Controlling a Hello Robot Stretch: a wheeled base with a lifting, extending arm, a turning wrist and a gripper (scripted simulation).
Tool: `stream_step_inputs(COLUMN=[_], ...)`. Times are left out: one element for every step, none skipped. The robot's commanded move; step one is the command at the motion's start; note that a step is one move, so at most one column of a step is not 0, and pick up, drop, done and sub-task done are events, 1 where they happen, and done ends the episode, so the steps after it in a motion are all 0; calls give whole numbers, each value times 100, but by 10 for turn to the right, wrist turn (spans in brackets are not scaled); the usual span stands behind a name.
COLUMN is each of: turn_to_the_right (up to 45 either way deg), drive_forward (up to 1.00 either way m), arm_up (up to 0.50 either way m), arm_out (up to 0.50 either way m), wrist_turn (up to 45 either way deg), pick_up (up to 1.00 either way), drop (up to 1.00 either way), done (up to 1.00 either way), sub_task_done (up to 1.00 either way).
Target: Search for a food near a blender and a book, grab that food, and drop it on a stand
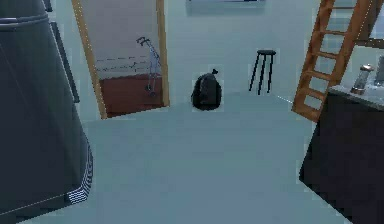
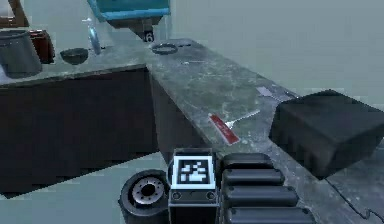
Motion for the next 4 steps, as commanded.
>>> stream_step_inputs(turn_to_the_right=[-150, 0, -30, 0], drive_forward=[0, 100, 0, 100], arm_up=[0, 0, 0, 0], arm_out=[0, 0, 0, 0], wrist_turn=[0, 0, 0, 0], pick_up=[0, 0, 0, 0], drop=[0, 0, 0, 0], done=[0, 0, 0, 0], sub_task_done=[0, 0, 0, 0])
